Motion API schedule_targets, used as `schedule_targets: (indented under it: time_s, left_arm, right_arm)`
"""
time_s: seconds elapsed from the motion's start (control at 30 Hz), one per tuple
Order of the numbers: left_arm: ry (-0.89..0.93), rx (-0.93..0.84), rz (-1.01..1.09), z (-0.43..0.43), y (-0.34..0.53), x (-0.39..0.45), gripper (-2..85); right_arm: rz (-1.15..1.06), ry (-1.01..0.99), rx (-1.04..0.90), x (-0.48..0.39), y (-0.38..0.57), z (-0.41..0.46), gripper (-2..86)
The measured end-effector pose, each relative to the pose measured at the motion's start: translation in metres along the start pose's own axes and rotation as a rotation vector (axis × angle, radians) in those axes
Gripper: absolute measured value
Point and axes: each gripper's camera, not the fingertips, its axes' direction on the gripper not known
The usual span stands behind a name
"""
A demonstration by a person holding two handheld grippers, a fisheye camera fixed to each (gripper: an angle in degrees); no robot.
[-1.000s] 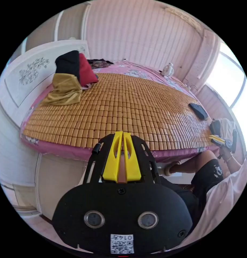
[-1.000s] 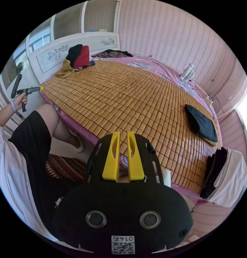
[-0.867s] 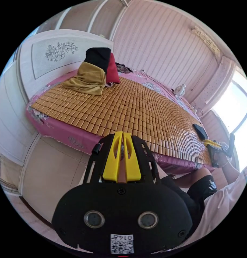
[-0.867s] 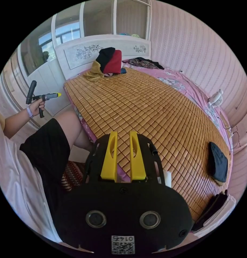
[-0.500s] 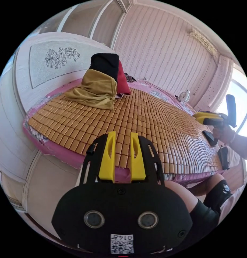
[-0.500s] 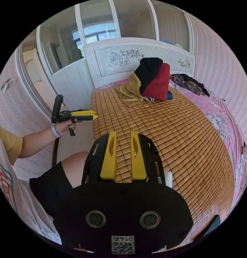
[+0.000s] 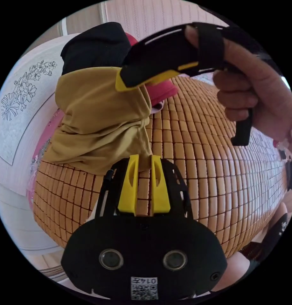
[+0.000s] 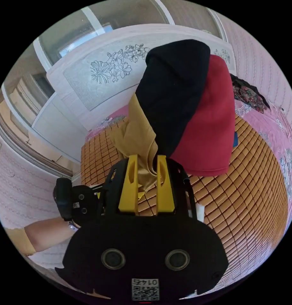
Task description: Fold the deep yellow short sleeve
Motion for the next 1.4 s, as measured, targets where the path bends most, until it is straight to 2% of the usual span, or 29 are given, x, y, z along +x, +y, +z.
schedule_targets:
  time_s: [0.07, 0.17, 0.23, 0.33, 0.43, 0.6, 0.7, 0.8, 0.97, 1.13, 1.2, 1.27, 1.33, 1.4]
  left_arm:
    - [0.096, 0.012, -0.049, -0.001, 0.003, -0.008, -0.4]
    - [0.082, -0.003, 0.026, -0.022, 0.015, 0.004, -0.8]
    - [0.049, 0.079, 0.183, -0.06, 0.046, 0.039, -1.0]
    - [0.159, 0.13, 0.242, -0.106, 0.098, 0.083, -1.0]
    - [0.343, 0.178, 0.23, -0.149, 0.151, 0.13, -1.0]
    - [0.546, 0.243, 0.243, -0.202, 0.199, 0.194, -1.0]
    - [0.611, 0.262, 0.308, -0.227, 0.203, 0.222, -1.0]
    - [0.661, 0.315, 0.348, -0.255, 0.203, 0.238, -1.0]
    - [0.734, 0.345, 0.354, -0.285, 0.203, 0.247, -1.0]
    - [0.709, 0.327, 0.397, -0.298, 0.203, 0.257, -1.0]
    - [0.668, 0.353, 0.407, -0.303, 0.198, 0.254, -1.0]
    - [0.648, 0.383, 0.369, -0.305, 0.191, 0.244, -1.0]
    - [0.665, 0.423, 0.287, -0.309, 0.174, 0.231, -1.0]
    - [0.703, 0.501, 0.274, -0.321, 0.158, 0.231, -1.0]
  right_arm:
    - [0.095, -0.009, -0.136, 0.016, -0.006, 0.012, 0.3]
    - [0.098, -0.117, -0.051, 0.034, 0.021, -0.021, -0.1]
    - [0.102, -0.17, -0.001, 0.045, 0.055, -0.053, -0.1]
    - [0.121, -0.199, 0.053, 0.062, 0.147, -0.112, 0.0]
    - [0.282, -0.21, 0.062, 0.078, 0.272, -0.163, 0.0]
    - [0.584, -0.181, 0.218, 0.082, 0.481, -0.249, 0.0]
    - [0.762, -0.157, 0.296, 0.092, 0.557, -0.29, 0.0]
    - [0.84, -0.17, 0.446, 0.092, 0.603, -0.333, 0.0]
    - [0.877, -0.148, 0.578, 0.086, 0.637, -0.378, 0.1]
    - [0.883, -0.101, 0.525, 0.1, 0.628, -0.396, 0.1]
    - [0.814, -0.087, 0.367, 0.116, 0.589, -0.397, 0.1]
    - [0.762, -0.076, 0.327, 0.132, 0.55, -0.408, 0.0]
    - [0.706, -0.077, 0.335, 0.148, 0.495, -0.431, 0.0]
    - [0.544, -0.039, 0.432, 0.148, 0.398, -0.491, 0.0]
